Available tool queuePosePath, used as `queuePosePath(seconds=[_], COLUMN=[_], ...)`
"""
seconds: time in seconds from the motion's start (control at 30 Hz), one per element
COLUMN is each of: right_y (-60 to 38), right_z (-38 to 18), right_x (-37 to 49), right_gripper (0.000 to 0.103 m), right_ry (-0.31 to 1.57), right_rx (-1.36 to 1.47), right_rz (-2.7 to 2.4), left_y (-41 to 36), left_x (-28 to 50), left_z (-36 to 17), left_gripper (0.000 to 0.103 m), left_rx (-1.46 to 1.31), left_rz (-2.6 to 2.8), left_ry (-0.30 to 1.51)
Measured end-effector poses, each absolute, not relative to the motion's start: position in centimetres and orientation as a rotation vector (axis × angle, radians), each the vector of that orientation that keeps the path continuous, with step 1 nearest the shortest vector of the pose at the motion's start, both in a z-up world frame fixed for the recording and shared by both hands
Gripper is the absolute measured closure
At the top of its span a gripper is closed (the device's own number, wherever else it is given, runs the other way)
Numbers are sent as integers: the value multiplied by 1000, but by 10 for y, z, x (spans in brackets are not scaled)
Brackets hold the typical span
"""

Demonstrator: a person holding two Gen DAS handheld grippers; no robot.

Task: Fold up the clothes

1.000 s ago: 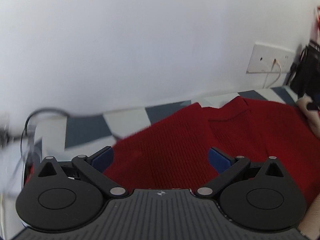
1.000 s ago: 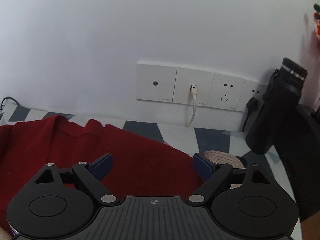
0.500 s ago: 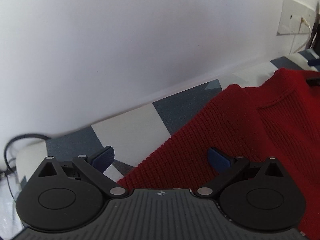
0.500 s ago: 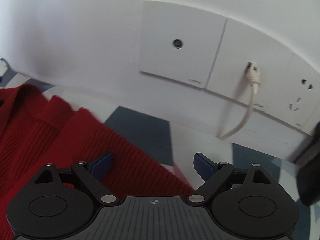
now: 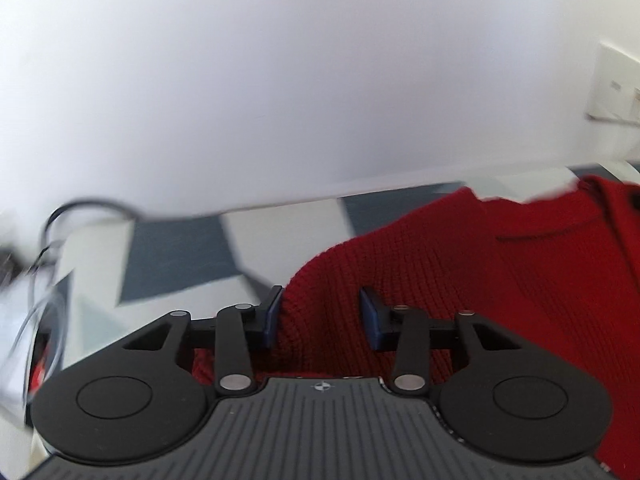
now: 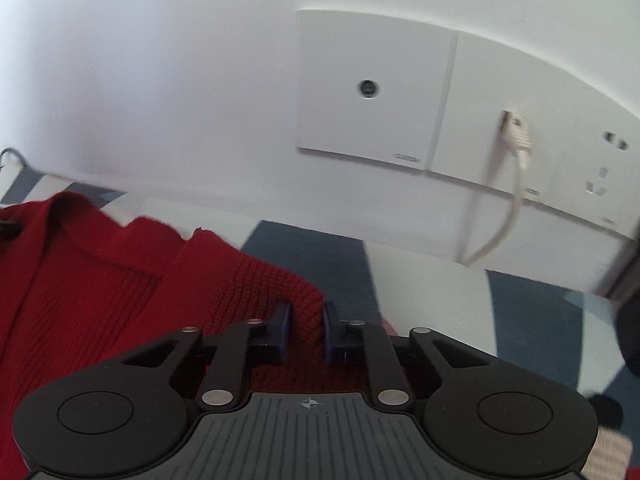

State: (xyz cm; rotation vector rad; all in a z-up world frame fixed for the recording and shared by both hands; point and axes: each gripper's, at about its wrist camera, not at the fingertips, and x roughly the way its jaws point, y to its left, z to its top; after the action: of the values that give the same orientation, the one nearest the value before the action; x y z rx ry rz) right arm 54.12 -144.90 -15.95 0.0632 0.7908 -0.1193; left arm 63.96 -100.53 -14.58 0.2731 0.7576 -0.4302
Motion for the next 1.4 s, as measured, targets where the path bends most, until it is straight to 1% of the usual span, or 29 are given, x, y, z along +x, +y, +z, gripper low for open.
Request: queuePosePath(seconds=[0.1, 0.13, 0.17, 0.2, 0.27, 0.3, 0.33, 0.37, 0.4, 0.47, 0.53, 0.7, 0.83, 0.9, 1.03, 1.13, 1.23, 1.33, 1.4], right_y=[-1458, -1459, -1460, -1458, -1454, -1452, -1450, -1447, -1445, -1437, -1431, -1452, -1489, -1504, -1520, -1517, -1506, -1503, -1500], right_z=[-163, -164, -165, -163, -160, -159, -158, -156, -154, -140, -121, -84, -74, -75, -76, -92, -110, -123, -127], right_x=[527, 524, 522, 524, 527, 528, 530, 532, 532, 524, 512, 455, 387, 347, 279, 244, 230, 223, 230], right_gripper=[90, 89, 89, 88, 86, 81, 70, 64, 58, 56, 40, 40, 40, 40, 41, 41, 41, 41, 41], right_ry=[765, 757, 752, 755, 762, 765, 768, 771, 768, 723, 676, 601, 593, 579, 569, 592, 629, 604, 610], right_rx=[138, 155, 166, 157, 138, 128, 119, 109, 102, 107, 129, 235, 390, 440, 580, 649, 630, 662, 601], right_rz=[-210, -226, -240, -246, -258, -264, -270, -276, -279, -260, -256, -328, -448, -537, -673, -727, -743, -769, -801], left_y=[-996, -994, -992, -995, -1000, -1001, -1002, -1005, -1008, -1012, -1013, -1008, -991, -985, -982, -981, -980, -981, -979], left_x=[642, 643, 644, 647, 652, 653, 652, 651, 650, 645, 634, 592, 549, 523, 483, 477, 475, 475, 475], left_z=[-145, -145, -145, -145, -146, -145, -145, -142, -139, -130, -119, -87, -70, -66, -82, -98, -105, -110, -113], left_gripper=[56, 52, 45, 41, 26, 23, 18, 15, 15, 15, 15, 15, 13, 9, 6, 6, 6, 6, 5], left_rx=[232, 228, 225, 232, 244, 249, 263, 279, 295, 298, 273, 249, 156, 140, 140, 150, 187, 253, 273], left_rz=[-388, -382, -375, -365, -347, -349, -352, -356, -360, -391, -449, -556, -594, -620, -649, -597, -552, -502, -489], left_ry=[761, 762, 763, 766, 773, 777, 781, 784, 786, 786, 790, 817, 860, 852, 879, 914, 917, 918, 929])
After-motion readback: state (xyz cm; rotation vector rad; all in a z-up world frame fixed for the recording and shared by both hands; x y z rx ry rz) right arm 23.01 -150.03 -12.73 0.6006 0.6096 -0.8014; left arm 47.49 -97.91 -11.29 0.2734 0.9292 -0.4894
